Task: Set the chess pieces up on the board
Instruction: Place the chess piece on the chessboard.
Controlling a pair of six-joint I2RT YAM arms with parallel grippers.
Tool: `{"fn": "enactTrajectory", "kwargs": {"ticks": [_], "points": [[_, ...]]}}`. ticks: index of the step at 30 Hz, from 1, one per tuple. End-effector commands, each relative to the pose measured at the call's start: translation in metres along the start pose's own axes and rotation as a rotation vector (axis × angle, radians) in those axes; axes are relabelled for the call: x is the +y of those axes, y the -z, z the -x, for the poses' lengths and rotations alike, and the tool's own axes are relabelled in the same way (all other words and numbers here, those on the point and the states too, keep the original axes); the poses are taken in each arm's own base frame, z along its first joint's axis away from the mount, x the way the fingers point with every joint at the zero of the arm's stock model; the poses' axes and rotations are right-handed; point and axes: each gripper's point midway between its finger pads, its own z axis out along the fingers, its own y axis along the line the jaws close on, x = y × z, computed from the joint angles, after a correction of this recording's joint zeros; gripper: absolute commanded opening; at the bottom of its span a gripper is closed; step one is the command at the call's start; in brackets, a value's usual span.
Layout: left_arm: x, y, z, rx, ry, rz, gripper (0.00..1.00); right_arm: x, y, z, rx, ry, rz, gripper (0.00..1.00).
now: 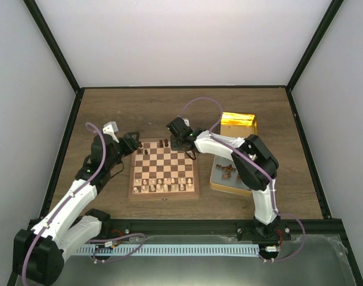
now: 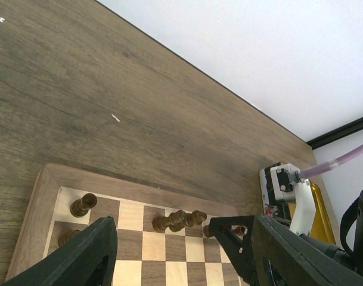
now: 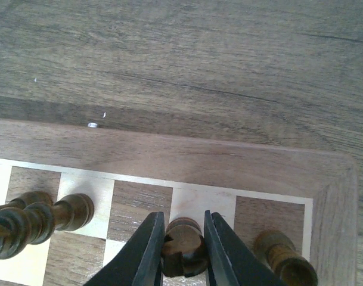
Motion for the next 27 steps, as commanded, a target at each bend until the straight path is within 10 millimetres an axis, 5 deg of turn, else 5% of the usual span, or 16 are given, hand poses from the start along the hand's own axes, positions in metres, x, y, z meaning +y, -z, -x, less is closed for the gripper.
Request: {"fn": "enactTrajectory", "kwargs": {"ticks": [1,11,20,27], "points": [[-0.002,0.000,0.003,-0.004,-0.006,-0.008,0.64,-0.006,-0.002,0.012,-0.027,-0.007,-0.049,0.19],[-0.001,-0.002,0.001,0.004,-0.002,-0.007,0.64,0.005,0.007,0.022,-0.041,0.006,0.002,0.29],[-0.004,-0.002,0.004,0.000,-0.003,-0.016,0.64,0.020,0.042,0.052,-0.118,-0.034,0.072,0.35],[-0.027,0.003,0.011,-0.016,-0.086,-0.123,0.64,-0.021,0.081,0.063,-0.217,-0.128,-0.025,0.36]]}}
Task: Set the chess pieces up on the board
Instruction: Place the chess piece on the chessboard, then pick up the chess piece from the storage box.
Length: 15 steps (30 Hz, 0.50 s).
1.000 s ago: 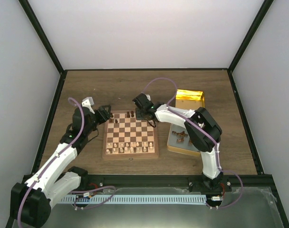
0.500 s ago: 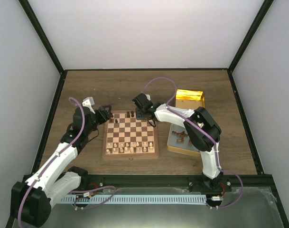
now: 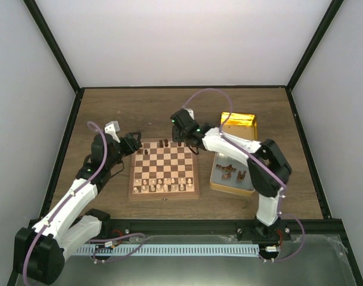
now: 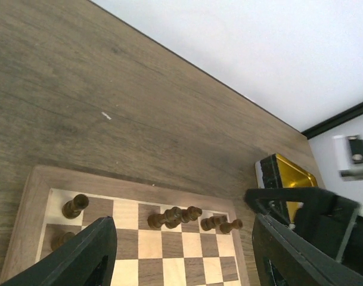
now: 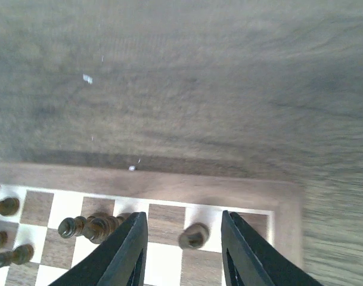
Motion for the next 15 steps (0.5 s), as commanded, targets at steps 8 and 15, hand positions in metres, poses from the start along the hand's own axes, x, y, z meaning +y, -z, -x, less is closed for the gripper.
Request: {"fn": "enactTrajectory", "kwargs": {"ticks": [8,15], "points": [[-0.051,0.016,0.034,-0.108,-0.154,-0.198,0.67,-0.122,0.081,-0.015,-0.081,-0.236,-0.218,0.38],[-0.049,0.014,0.036,-0.121,-0.159,-0.190,0.67,-0.185,0.090,-0.095,0.035,-0.329,-0.274,0.40]]}}
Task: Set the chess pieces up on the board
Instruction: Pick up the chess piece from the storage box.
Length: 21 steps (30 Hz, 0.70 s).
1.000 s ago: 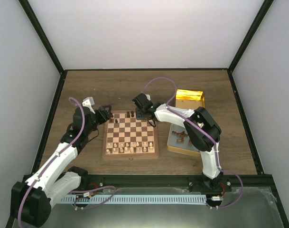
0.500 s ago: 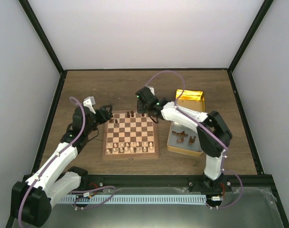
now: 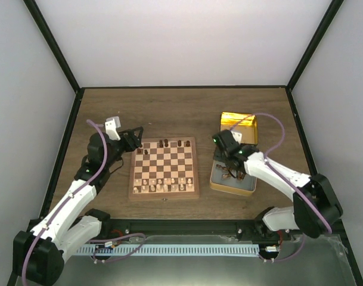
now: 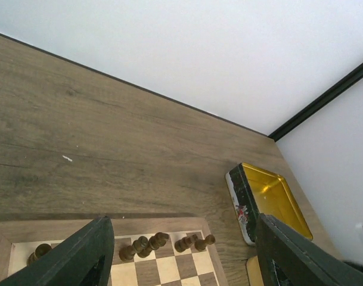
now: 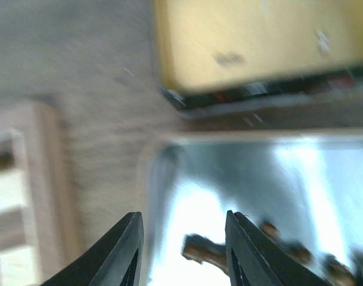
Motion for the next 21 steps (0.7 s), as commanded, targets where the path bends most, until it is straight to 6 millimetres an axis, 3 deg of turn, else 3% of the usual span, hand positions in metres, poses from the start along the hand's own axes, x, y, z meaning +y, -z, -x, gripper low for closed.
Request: {"fn": "enactTrajectory", "kwargs": {"ticks": [1,7,14,21], "points": [[-0.010,0.001,0.016,-0.046,-0.030,-0.031,0.67,-0.041,-0.009,-0.039,0.105,-0.037,-0.018,0.40],[-0.008,0.000,0.014,-0.039,-0.028,-0.024,0.67,-0.032,-0.021,-0.058,0.177,0.145,0.095,0.42],[-0.004,0.001,0.013,-0.039,-0.021,-0.001,0.67,-0.031,-0.036,-0.062,0.244,0.224,0.049,0.35],[0.000,0.002,0.011,-0.037,-0.023,0.012,0.67,-0.044,-0.044,-0.065,0.282,0.234,-0.057,0.33]]}}
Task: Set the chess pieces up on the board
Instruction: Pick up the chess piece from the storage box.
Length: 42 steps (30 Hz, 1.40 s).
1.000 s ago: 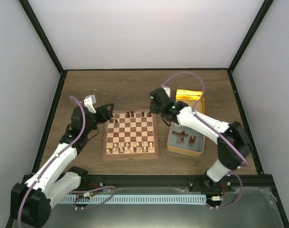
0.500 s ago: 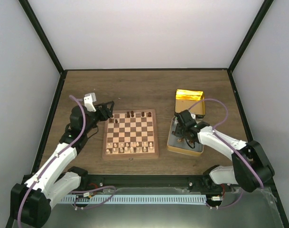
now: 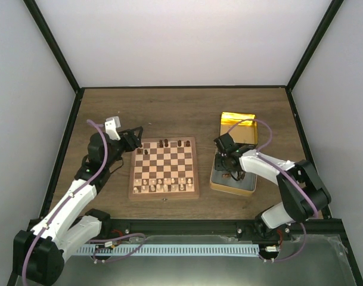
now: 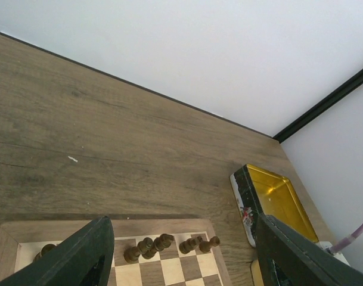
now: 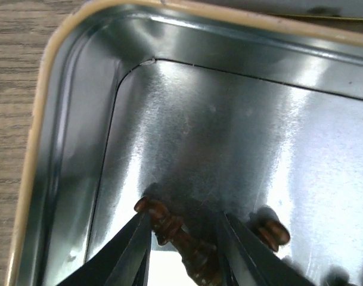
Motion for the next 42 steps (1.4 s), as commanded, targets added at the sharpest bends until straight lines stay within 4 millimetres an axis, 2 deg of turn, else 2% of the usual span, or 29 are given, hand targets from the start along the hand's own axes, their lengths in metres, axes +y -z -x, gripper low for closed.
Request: {"fn": "enactTrajectory", "kwargs": {"ticks": [1,9,15,20,24,27,32,39,42], "points": [[-0.002,0.003,0.010,-0.032,-0.015,0.001,0.67,-0.008,-0.001,0.008,0.017,0.000,-0.077,0.33],[-0.002,0.002,0.007,-0.025,0.000,-0.003,0.67,-0.013,-0.006,0.009,0.017,-0.021,-0.114,0.30],[-0.002,0.002,0.006,-0.024,-0.004,-0.004,0.67,-0.009,-0.011,0.020,-0.027,-0.030,-0.108,0.22],[-0.003,0.003,0.007,-0.023,-0.005,-0.006,0.67,-0.008,-0.019,0.027,-0.047,-0.039,-0.121,0.22],[-0.002,0.005,0.009,-0.034,-0.003,-0.001,0.67,-0.012,-0.021,0.028,-0.047,-0.060,-0.151,0.13],[-0.003,0.006,0.011,-0.039,-0.002,-0.003,0.67,-0.015,-0.012,0.034,-0.085,-0.088,-0.161,0.09],[-0.009,0.003,0.009,-0.023,0.007,-0.036,0.67,-0.014,0.017,0.056,-0.229,-0.170,-0.107,0.09],[-0.036,-0.004,0.001,0.037,0.003,-0.191,0.68,-0.003,0.067,0.081,-0.442,-0.329,0.092,0.09],[-0.045,-0.011,-0.008,0.093,0.007,-0.252,0.68,0.002,0.080,0.085,-0.482,-0.383,0.164,0.09]]}}
